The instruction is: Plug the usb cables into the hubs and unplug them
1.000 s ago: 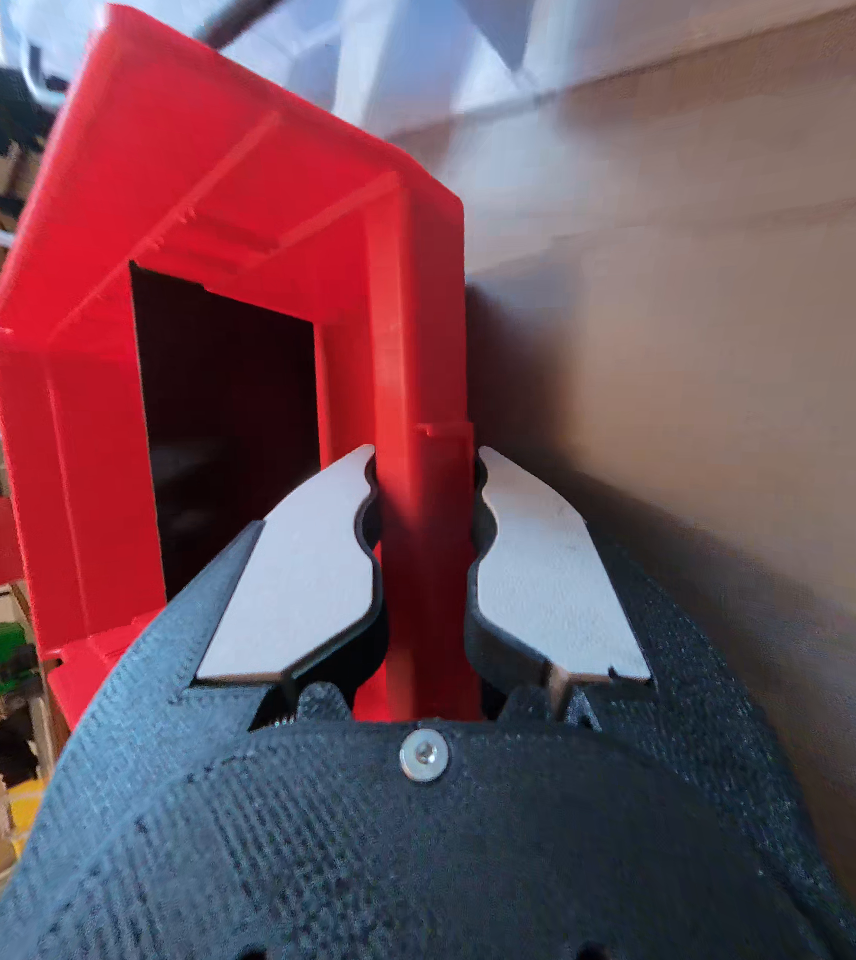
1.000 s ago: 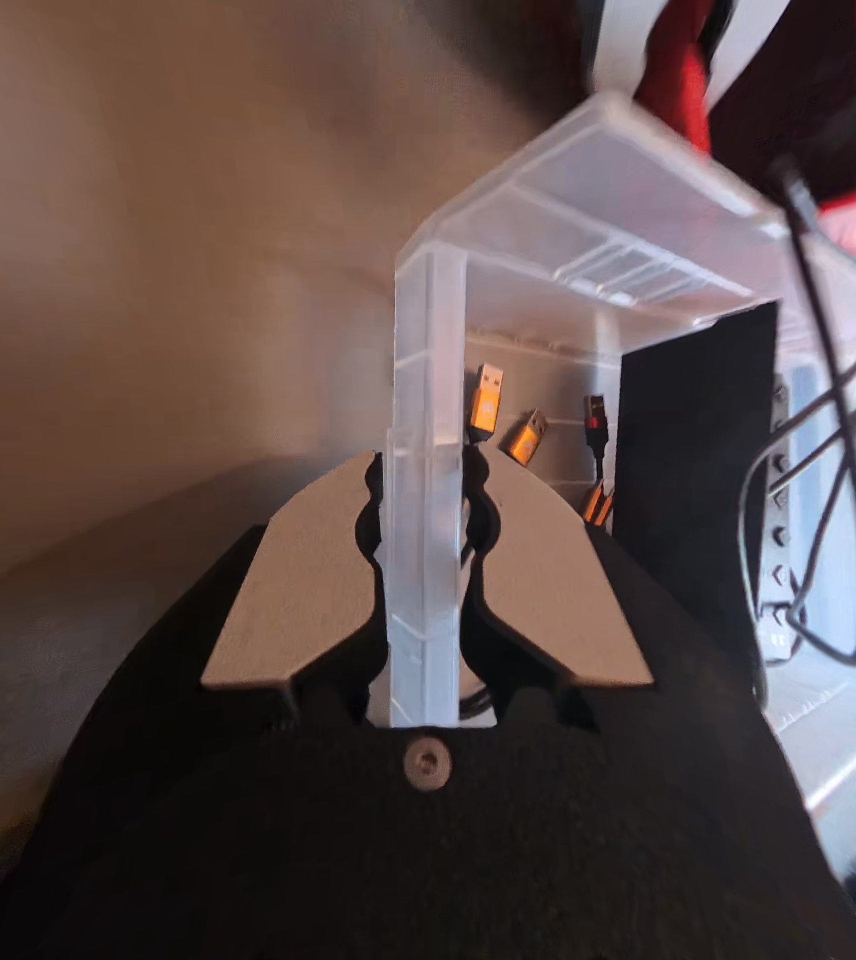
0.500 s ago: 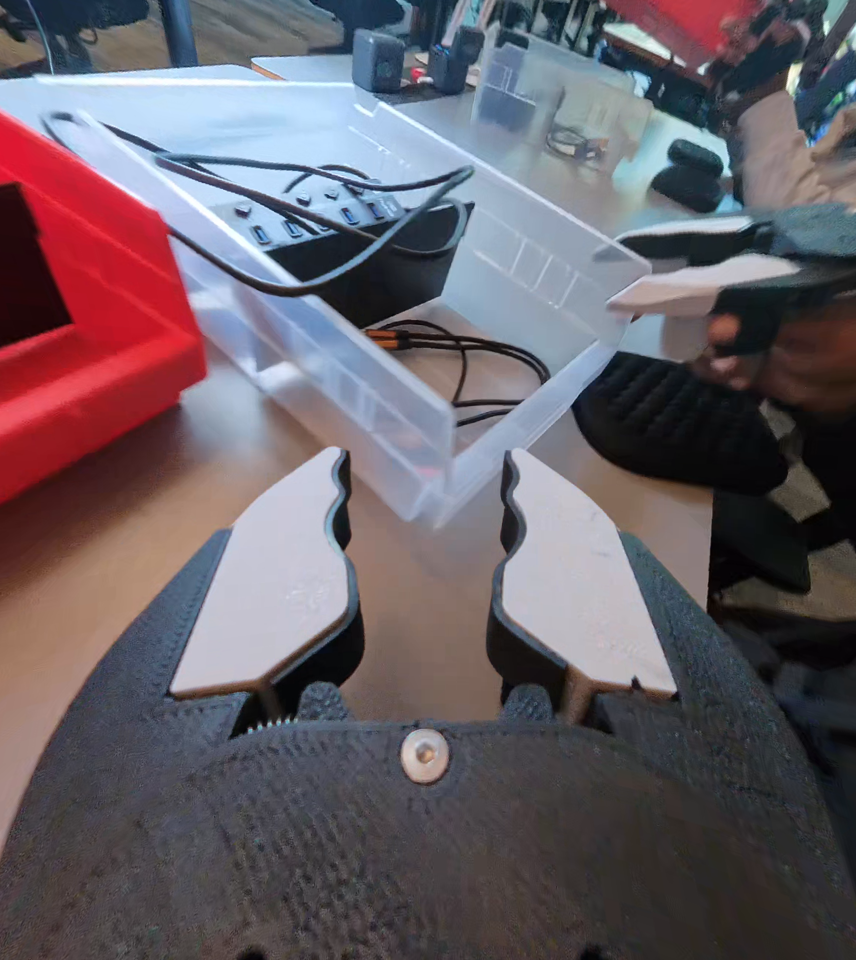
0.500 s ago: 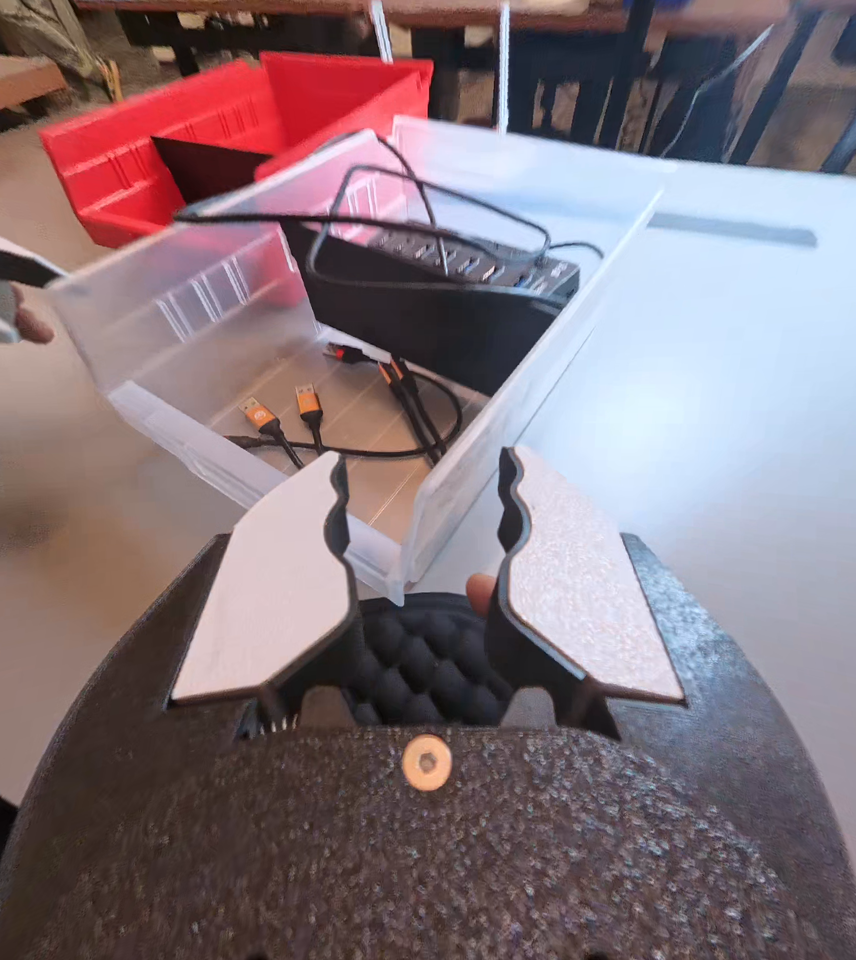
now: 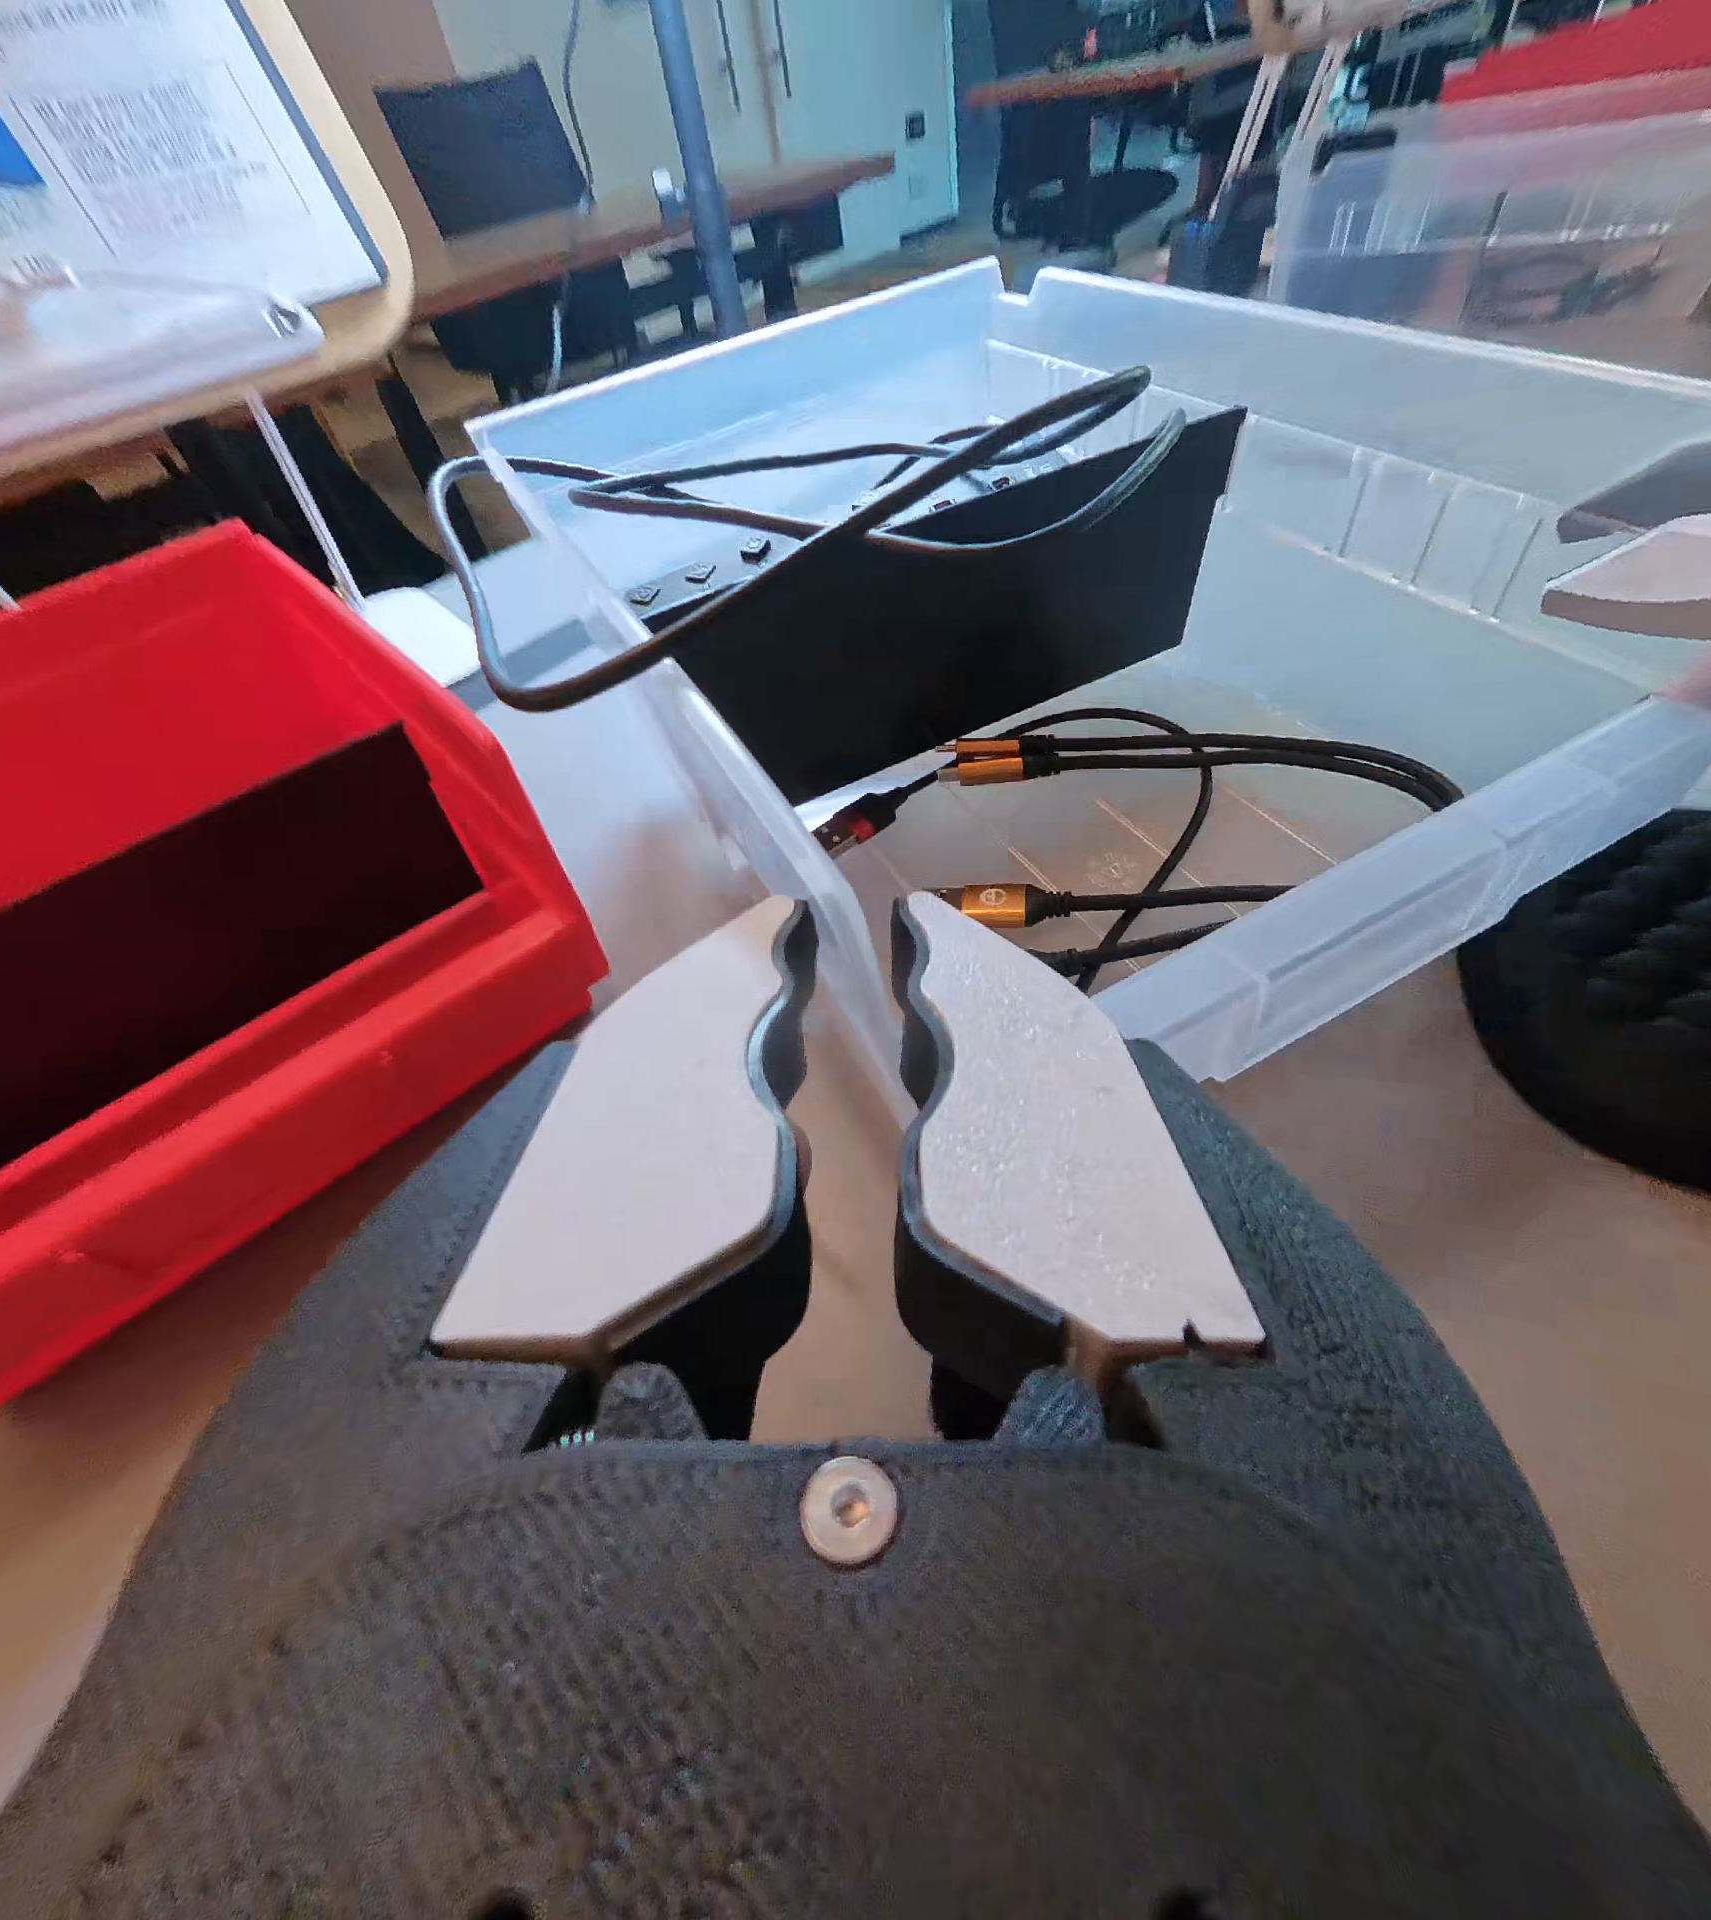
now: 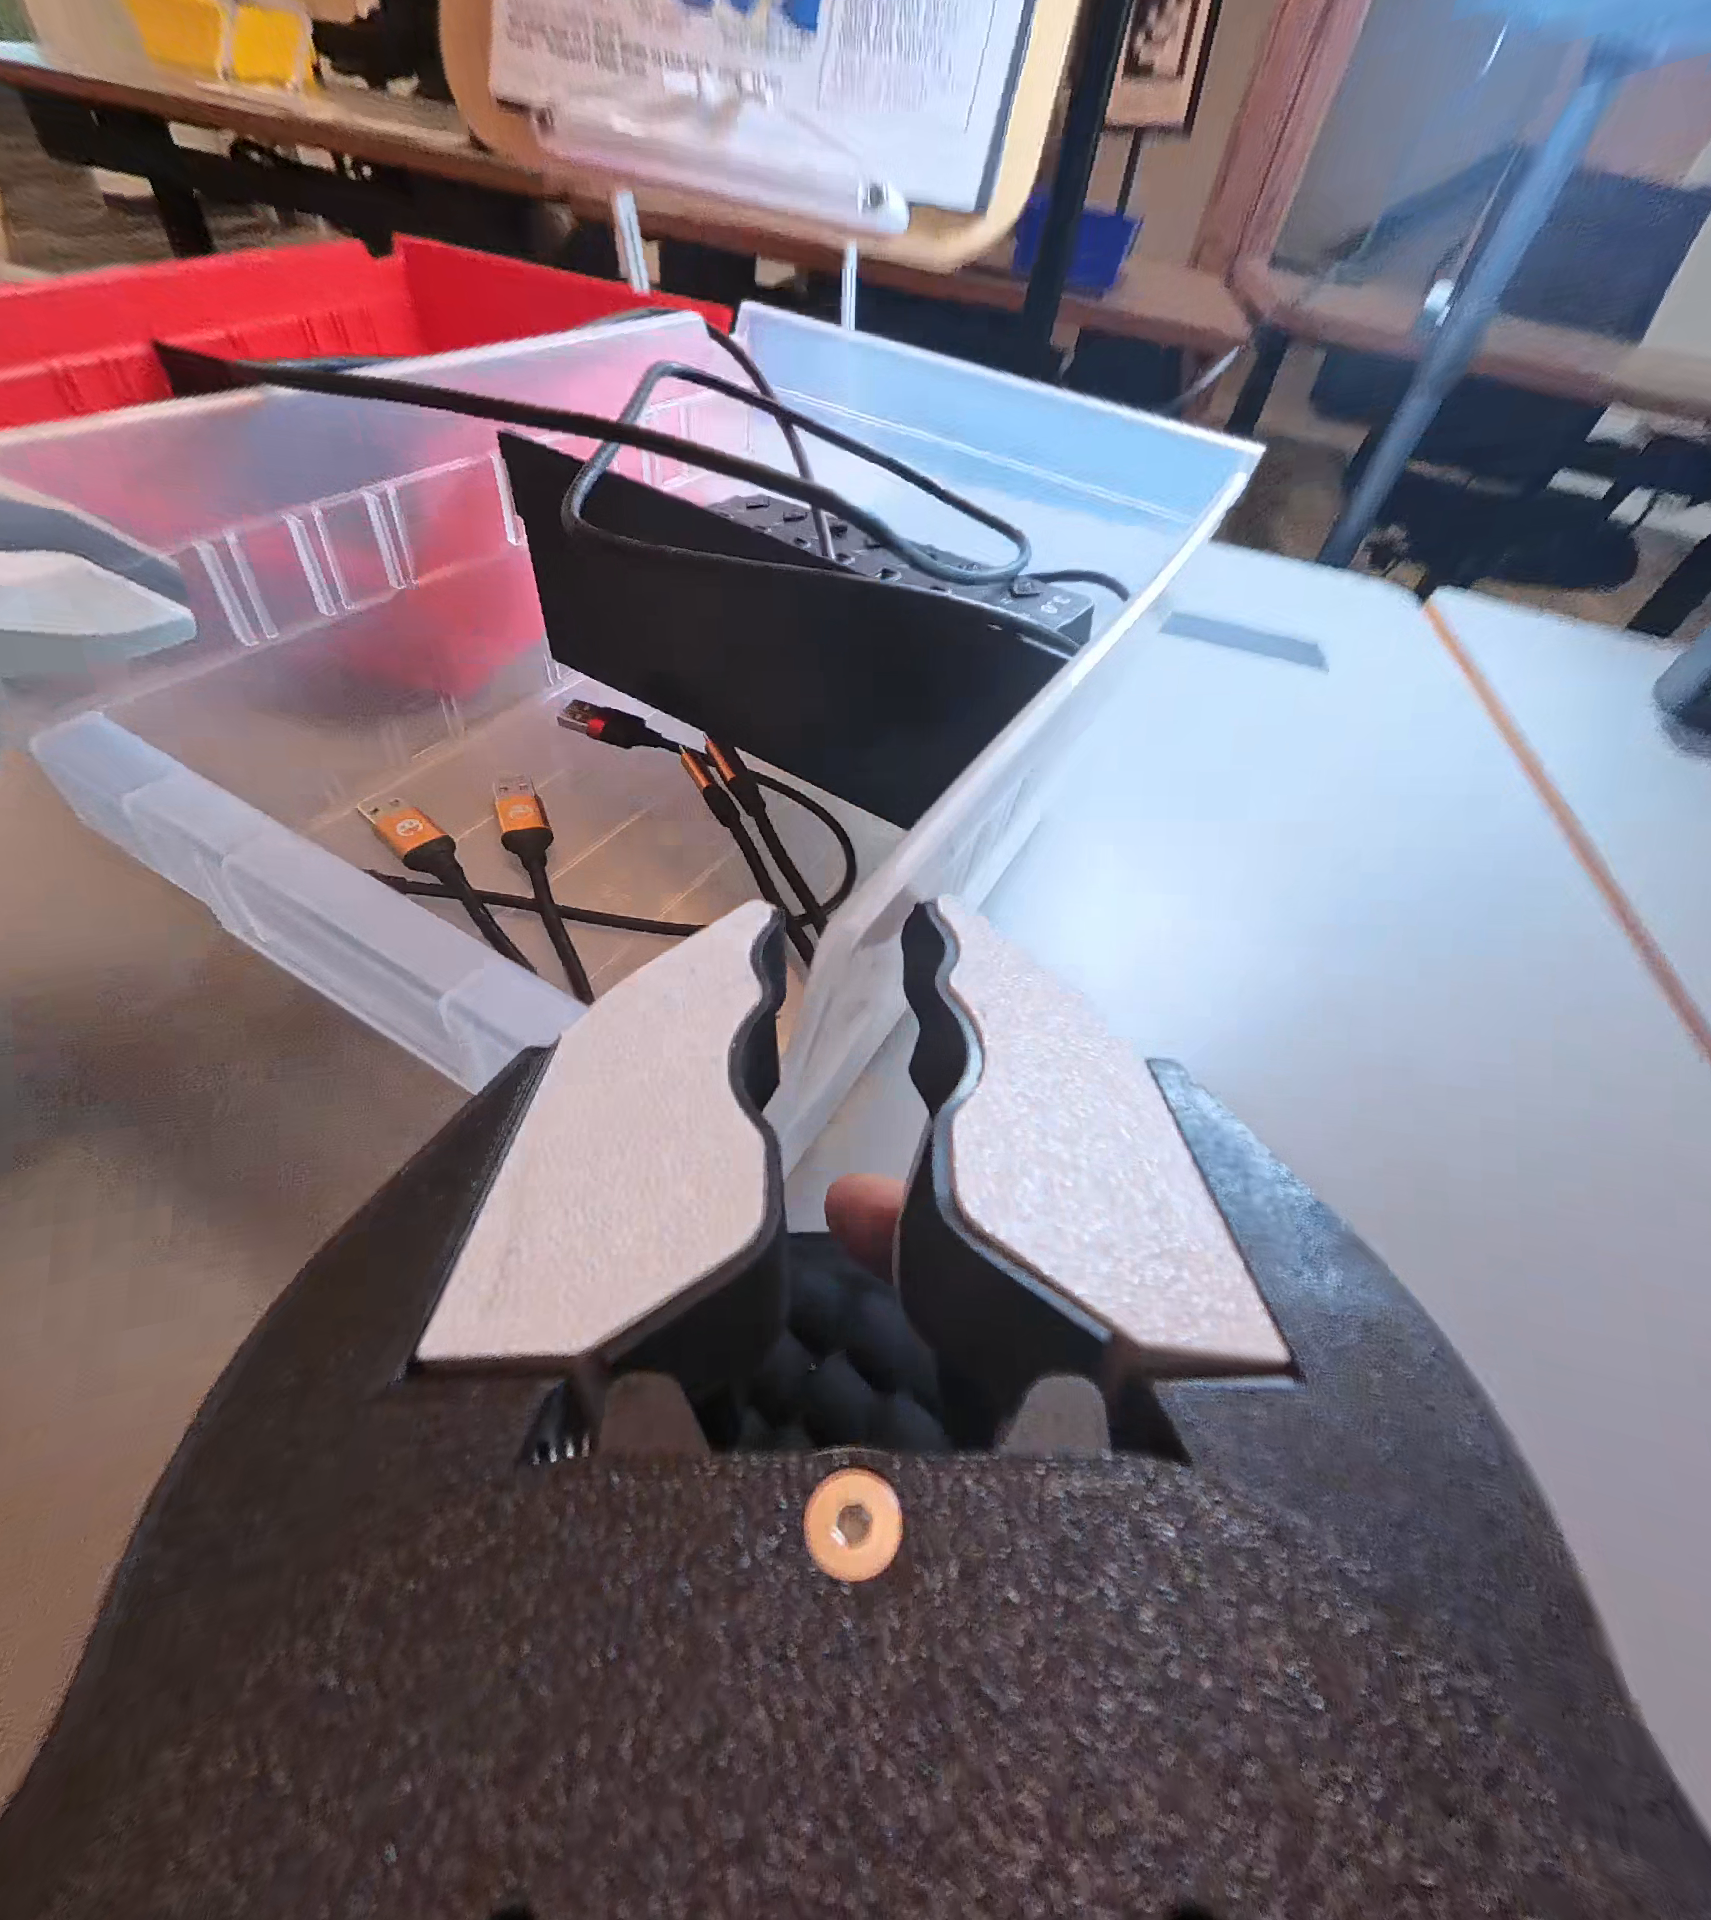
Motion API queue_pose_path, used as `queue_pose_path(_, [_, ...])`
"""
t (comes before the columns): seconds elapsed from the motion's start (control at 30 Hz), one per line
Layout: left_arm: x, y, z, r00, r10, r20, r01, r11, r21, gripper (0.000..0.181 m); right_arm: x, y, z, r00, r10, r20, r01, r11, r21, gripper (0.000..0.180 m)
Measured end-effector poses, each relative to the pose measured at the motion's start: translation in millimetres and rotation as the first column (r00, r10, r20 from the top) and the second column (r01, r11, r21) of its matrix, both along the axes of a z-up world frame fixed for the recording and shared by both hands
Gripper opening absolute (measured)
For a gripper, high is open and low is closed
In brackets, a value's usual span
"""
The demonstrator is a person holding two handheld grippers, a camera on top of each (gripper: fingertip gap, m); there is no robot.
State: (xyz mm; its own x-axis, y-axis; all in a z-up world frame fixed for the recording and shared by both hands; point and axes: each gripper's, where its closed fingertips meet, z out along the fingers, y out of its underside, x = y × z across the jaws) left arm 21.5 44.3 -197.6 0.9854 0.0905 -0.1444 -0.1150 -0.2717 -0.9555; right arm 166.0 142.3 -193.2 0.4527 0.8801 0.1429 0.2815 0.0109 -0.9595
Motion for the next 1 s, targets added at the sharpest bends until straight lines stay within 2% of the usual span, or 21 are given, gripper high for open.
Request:
queue_pose_path(0.13, [-3.5, -30.4, 56.2, 0.998, 0.041, -0.042, -0.036, 0.993, 0.116, 0.013, -3.2, -26.9, 55.5, 0.996, 0.056, -0.063, -0.048, 0.991, 0.125, 0.019])
queue_pose_path(0.27, [-29.8, -83.8, 108.2, 0.984, 0.159, -0.075, -0.140, 0.968, 0.208, 0.010, -34.0, -72.1, 103.4, 0.976, 0.171, -0.132, -0.140, 0.966, 0.216, 0.019])
queue_pose_path(0.43, [-85.7, -174.9, 129.8, 0.928, 0.363, -0.081, -0.338, 0.914, 0.224, 0.009, -111.8, -138.8, 122.3, 0.912, 0.375, -0.166, -0.340, 0.918, 0.204, 0.020])
queue_pose_path(0.6, [-149.5, -268.7, 114.5, 0.831, 0.554, -0.057, -0.537, 0.825, 0.176, 0.008, -205.5, -211.4, 101.0, 0.819, 0.555, -0.143, -0.537, 0.830, 0.147, 0.021])
queue_pose_path(0.73, [-193.9, -319.9, 93.7, 0.768, 0.639, -0.028, -0.630, 0.763, 0.142, 0.007, -267.3, -255.5, 66.8, 0.753, 0.649, -0.109, -0.644, 0.761, 0.081, 0.022])
queue_pose_path(0.87, [-227.8, -335.4, 60.6, 0.734, 0.679, -0.017, -0.672, 0.730, 0.128, 0.007, -309.7, -268.9, 23.1, 0.736, 0.674, -0.054, -0.673, 0.738, 0.039, 0.021])
queue_pose_path(1.0, [-244.5, -324.6, 22.7, 0.745, 0.665, 0.060, -0.667, 0.737, 0.110, 0.007, -319.1, -260.5, -9.3, 0.754, 0.657, -0.003, -0.657, 0.754, 0.022, 0.022])
